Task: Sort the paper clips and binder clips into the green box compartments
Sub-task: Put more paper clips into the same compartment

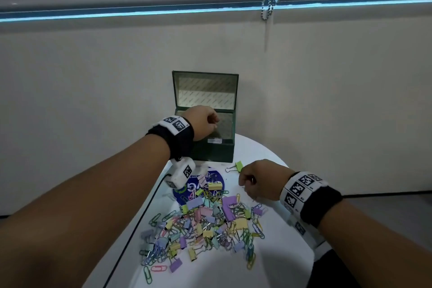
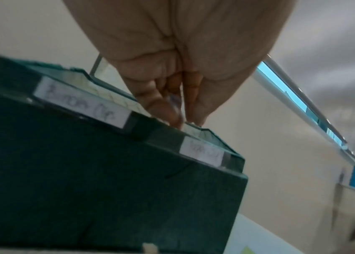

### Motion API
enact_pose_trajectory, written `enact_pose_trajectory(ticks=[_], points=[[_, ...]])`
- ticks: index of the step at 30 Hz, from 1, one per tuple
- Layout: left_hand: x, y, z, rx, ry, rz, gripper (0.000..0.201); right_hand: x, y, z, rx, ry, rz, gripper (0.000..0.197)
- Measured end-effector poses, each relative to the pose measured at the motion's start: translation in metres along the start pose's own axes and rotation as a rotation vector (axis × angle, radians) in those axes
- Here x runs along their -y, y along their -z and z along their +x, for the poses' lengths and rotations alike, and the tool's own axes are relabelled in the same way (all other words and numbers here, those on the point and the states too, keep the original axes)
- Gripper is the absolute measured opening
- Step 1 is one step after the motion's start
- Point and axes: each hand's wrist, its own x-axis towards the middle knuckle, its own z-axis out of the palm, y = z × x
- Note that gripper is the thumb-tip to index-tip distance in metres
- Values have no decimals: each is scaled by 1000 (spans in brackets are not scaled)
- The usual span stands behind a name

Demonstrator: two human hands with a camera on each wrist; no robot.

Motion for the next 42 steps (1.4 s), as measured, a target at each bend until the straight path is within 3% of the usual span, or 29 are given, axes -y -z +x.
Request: enact_pose_trajectory(ticks=[4, 8, 12, 16, 20, 26, 30, 33, 37, 42], points=[[-5, -2, -3, 44, -21, 2, 44, 0, 1, -3, -31, 22, 30, 24], [7, 2, -37, -16, -81, 3, 33, -2, 5, -3, -177, 117, 56, 24], [29, -1, -88, 302, -91, 188, 15, -5, 6, -1, -237, 134, 91, 21], [47, -17, -117, 429, -87, 250, 37, -3, 7, -1, -207, 82, 75, 20], [53, -29, -125, 394, -126, 220, 39, 3, 1, -4, -110, 56, 30, 23], [52, -31, -129, 302, -81, 191, 1, 18, 6, -2, 7, 81, 168, 27], [54, -29, -130, 228, -48, 200, 5, 30, 5, 0, 29, 66, 130, 14], [55, -26, -129, 150, -2, 168, 5, 38, 3, 3, 62, 42, 127, 16], [59, -27, -127, 146, 45, 133, 18, 39, 0, 9, -20, 24, 12, 8], [60, -30, -126, 150, 41, 120, 28, 37, -6, 15, -12, 7, -24, 10]])
